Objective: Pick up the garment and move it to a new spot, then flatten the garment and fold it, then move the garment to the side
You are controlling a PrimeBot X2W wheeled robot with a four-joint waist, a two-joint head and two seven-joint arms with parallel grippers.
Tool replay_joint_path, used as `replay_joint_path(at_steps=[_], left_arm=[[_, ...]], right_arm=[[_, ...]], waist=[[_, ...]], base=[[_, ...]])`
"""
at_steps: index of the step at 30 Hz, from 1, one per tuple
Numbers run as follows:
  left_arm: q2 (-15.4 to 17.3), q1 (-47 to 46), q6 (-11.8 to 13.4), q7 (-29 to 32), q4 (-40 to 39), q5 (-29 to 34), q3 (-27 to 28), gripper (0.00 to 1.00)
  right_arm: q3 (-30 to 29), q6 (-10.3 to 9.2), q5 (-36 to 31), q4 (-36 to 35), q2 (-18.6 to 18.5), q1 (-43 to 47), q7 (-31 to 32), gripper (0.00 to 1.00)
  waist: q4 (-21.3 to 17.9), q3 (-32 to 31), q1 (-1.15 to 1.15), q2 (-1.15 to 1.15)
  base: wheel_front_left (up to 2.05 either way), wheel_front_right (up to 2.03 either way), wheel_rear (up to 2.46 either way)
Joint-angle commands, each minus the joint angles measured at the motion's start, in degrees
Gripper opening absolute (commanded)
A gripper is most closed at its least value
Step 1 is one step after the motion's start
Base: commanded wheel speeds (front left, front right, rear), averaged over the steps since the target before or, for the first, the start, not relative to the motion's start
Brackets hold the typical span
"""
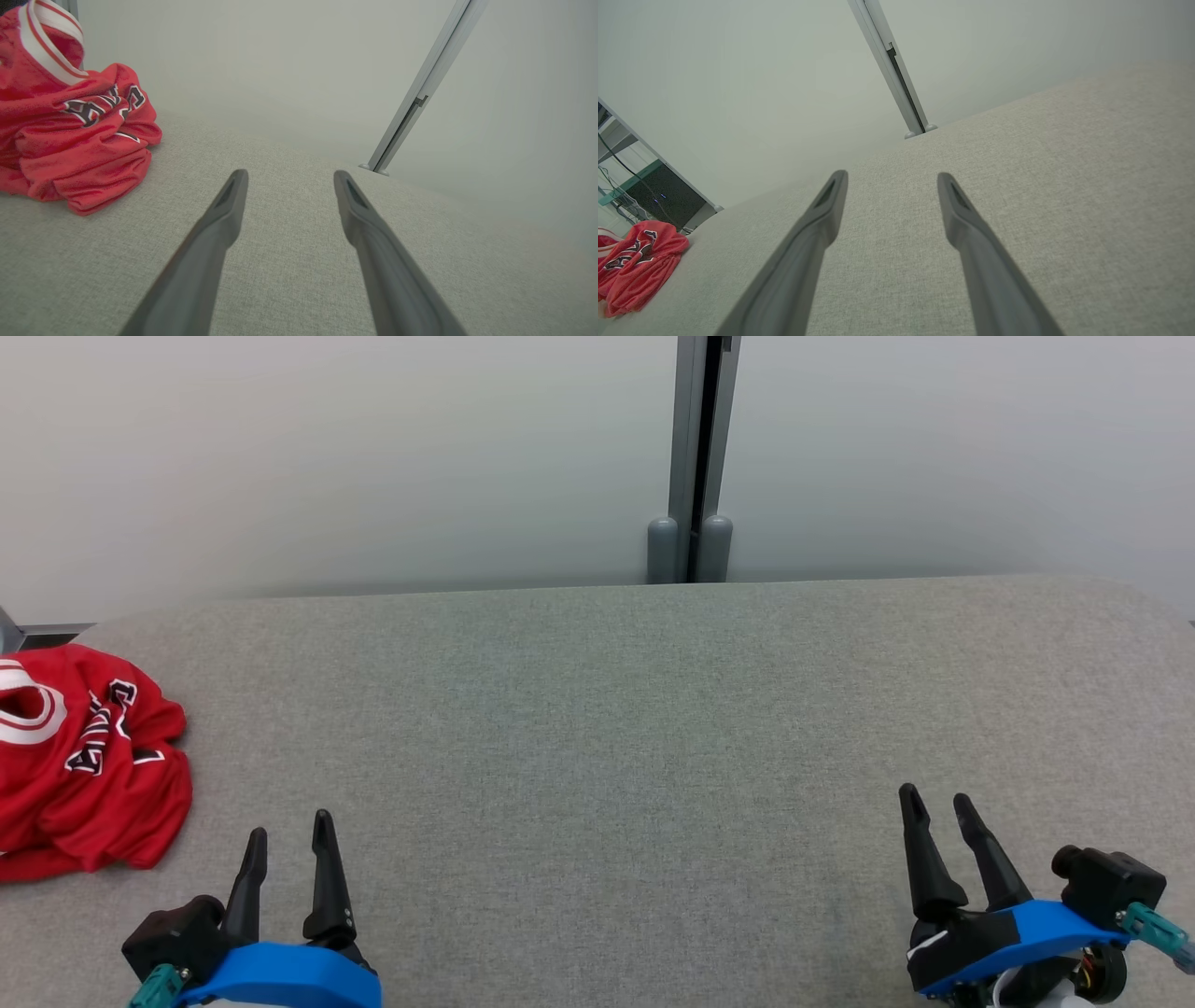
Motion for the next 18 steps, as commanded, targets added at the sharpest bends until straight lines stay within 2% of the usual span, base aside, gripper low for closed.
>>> replay_joint_path(at_steps=[1,18], left_arm=[[0.6,0.2,0.3,-0.6,0.0,1.5,-0.1,1.0],[1.3,0.2,1.6,-1.9,1.3,9.4,-2.1,1.0]], right_arm=[[0.2,0.15,-1.4,-0.2,-0.4,-0.9,0.0,1.0],[0.5,0.16,-11.4,-0.7,-0.5,-1.0,-0.4,1.0]], waist=[[0.0,0.0,0.0,0.0],[0.0,0.0,0.0,0.0]], base=[[0.0,0.0,0.0],[0.0,0.0,0.0]])
